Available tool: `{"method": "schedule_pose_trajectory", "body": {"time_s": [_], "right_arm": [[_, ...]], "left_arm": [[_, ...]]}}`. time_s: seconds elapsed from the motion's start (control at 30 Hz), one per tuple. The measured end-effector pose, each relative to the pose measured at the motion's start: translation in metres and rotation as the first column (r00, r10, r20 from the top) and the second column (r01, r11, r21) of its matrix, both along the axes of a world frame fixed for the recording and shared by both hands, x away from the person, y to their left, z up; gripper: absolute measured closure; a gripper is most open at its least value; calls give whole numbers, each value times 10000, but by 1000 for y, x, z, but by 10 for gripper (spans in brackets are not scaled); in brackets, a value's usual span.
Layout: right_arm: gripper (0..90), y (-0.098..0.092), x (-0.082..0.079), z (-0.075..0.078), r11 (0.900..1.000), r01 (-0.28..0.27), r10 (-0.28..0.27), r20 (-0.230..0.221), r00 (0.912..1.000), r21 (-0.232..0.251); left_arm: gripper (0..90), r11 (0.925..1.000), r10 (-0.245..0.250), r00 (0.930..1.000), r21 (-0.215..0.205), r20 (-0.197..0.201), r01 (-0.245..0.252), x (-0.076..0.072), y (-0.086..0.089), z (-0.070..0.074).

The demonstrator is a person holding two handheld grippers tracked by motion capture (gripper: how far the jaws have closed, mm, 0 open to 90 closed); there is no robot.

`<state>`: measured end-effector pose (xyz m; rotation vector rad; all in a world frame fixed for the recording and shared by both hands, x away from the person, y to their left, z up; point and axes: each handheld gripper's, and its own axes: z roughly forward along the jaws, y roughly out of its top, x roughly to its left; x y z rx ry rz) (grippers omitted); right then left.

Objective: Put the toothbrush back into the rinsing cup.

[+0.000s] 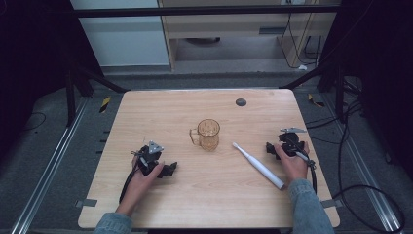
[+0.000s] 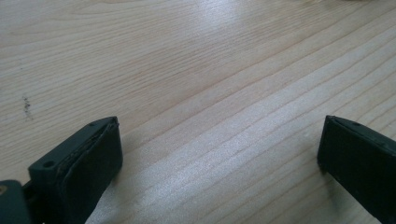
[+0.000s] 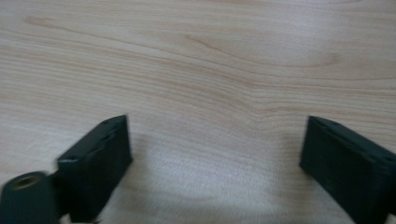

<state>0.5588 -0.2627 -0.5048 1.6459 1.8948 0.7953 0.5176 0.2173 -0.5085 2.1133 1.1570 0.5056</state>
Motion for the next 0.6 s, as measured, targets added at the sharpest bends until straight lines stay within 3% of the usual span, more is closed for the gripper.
{"method": "schedule_pose_trajectory", "body": {"time_s": [0.13,0.37,0.47,0.5,0.6], "right_arm": [[127,5,-14,16,9938,-778,794,164,9967,-798],[156,15,-41,41,9825,-1616,1638,163,9864,-931],[158,23,-56,51,9683,-2276,2287,-13,9735,-1033],[158,23,-56,51,9683,-2276,2287,-13,9735,-1033],[233,30,-68,61,9550,-2681,2716,108,9624,-1268]], "left_arm": [[0,10000,-1,10000,1,-2,1,0,0,0],[0,10000,4,10000,-1,0,-4,0,0,0],[0,10000,8,10000,-5,2,-8,0,0,0],[0,10000,8,10000,-5,2,-8,0,0,0],[0,10000,8,10000,-4,3,-8,0,0,0]]}}
